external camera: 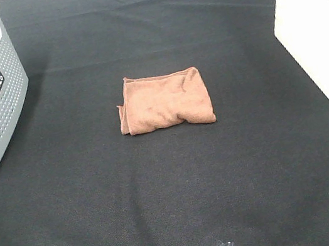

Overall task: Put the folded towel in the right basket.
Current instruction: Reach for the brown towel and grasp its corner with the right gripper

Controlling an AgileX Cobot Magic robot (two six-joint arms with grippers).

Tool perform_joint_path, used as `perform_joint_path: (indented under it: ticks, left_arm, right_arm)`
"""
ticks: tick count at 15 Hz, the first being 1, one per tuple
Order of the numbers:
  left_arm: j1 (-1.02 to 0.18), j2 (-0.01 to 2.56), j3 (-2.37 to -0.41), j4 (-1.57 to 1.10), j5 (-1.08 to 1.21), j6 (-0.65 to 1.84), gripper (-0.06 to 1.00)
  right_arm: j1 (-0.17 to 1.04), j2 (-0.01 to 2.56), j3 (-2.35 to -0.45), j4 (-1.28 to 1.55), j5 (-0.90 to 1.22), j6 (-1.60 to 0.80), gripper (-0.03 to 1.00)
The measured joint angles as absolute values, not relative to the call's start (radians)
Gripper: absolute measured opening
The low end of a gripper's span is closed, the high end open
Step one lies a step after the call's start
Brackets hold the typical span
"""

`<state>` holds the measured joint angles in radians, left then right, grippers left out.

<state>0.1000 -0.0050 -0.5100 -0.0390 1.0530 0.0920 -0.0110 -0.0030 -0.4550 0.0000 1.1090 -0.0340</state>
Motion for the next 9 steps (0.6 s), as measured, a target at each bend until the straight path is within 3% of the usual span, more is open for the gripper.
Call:
perform_joint_path:
  ticks: [9]
  left_arm:
    - [0.1, -0.005, -0.51, -0.041, 1.053, 0.092, 0.97]
  right_arm:
    - [0.046, -0.003, -0.455, 0.012, 1.109, -0.034, 0.88]
